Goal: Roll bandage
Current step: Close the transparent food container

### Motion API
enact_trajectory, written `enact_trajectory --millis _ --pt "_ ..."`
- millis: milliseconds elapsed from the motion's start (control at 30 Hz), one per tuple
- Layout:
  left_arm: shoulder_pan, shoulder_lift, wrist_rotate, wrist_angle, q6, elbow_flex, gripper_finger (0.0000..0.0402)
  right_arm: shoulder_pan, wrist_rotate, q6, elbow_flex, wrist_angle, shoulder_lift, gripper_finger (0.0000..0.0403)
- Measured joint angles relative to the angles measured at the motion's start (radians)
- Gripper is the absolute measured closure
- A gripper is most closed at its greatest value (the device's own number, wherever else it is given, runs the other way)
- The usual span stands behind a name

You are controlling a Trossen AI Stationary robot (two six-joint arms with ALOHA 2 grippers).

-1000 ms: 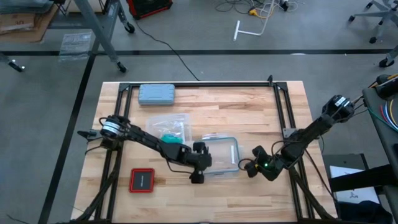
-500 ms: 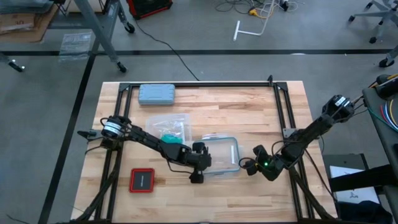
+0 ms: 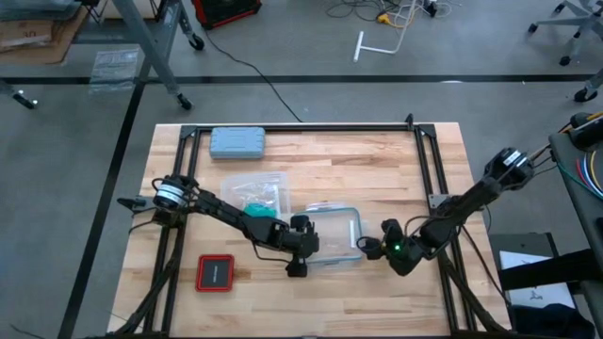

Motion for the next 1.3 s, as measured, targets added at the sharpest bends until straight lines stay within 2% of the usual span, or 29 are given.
enact_trajectory --millis 433,833,1100,1300 --pt "0.001 0.000 0.007 0.001 0.004 -0.002 0.0401 -0.089 -0.100 0.020 0.101 -0.123 0.105 0.0153" --pt "0.016 -0.002 -0.001 0.058 0.034 -0.035 0.0402 -0.173 -0.170 -0.011 0.100 -0.057 0.106 0.0169" --pt "0.018 -0.004 -0.002 0.114 0.037 -0.066 0.0402 -0.222 -0.200 -0.022 0.098 -0.041 0.106 0.0159" --pt "0.023 -0.004 0.000 0.115 0.064 -0.066 0.0402 -0.234 -0.219 -0.090 0.102 -0.019 0.128 0.0166"
